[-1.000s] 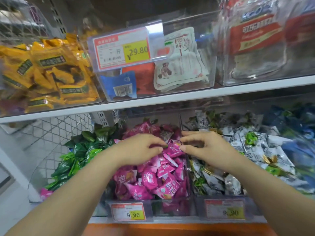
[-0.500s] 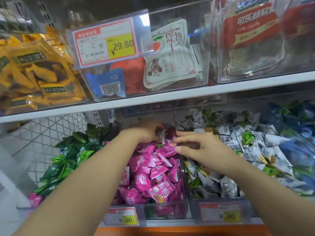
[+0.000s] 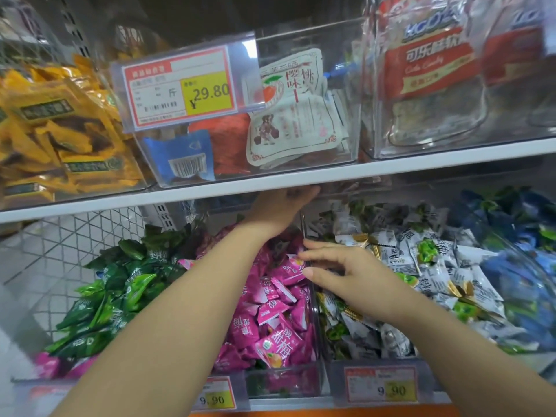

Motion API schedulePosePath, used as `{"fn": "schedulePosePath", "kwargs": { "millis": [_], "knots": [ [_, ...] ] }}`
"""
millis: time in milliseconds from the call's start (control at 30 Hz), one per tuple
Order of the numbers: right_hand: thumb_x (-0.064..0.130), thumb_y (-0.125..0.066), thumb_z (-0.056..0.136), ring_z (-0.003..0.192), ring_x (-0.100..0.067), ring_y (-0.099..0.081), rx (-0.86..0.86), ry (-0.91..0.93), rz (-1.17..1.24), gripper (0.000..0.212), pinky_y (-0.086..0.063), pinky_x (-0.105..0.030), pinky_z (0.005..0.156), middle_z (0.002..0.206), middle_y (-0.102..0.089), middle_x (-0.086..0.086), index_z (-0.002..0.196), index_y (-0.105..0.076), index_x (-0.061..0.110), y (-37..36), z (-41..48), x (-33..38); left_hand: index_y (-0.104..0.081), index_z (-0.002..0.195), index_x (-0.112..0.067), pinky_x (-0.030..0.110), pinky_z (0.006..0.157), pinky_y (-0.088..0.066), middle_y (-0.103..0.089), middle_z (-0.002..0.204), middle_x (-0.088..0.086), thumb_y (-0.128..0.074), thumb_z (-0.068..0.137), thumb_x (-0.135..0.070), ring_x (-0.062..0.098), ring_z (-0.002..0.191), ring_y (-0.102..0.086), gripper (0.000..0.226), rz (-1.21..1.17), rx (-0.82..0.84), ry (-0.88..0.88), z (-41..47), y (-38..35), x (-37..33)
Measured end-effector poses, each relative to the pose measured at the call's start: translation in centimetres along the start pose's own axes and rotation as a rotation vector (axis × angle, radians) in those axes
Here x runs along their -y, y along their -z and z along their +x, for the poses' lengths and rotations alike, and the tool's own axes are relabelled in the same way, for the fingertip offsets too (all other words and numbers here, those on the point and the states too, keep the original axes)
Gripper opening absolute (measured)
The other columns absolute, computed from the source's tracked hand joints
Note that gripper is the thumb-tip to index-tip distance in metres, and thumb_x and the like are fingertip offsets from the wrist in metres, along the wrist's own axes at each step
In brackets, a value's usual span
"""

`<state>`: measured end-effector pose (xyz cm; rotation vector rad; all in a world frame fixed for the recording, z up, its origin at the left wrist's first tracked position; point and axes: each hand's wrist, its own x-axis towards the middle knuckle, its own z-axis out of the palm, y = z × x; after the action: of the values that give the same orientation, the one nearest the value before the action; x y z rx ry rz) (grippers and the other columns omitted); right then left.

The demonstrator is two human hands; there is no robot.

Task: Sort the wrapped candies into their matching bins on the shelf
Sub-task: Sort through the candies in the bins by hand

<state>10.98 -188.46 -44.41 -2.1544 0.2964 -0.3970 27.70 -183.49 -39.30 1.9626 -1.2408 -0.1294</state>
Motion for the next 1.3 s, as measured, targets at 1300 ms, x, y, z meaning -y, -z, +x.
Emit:
{"fn": "schedulePosePath", "kwargs": {
  "millis": [1300],
  "knots": [
    [0.024,-0.066,0.086,0.101,0.02,-0.052,0.015,-0.038,0.159,0.026,-0.046,-0.005,0.08,0.135,-0.049,0.018,0.112,-0.069,0.027,0.5,0.4,0.0,-0.063,0.089,-0.007,0.027,0.075,-0.047,-0.07,0.092,0.008,-0.049,0.097,-0.024,0.017,0.083,-0.064,0.023,0.15,-0.036,0.063,0.1,1.4,4.1]
  ]
}}
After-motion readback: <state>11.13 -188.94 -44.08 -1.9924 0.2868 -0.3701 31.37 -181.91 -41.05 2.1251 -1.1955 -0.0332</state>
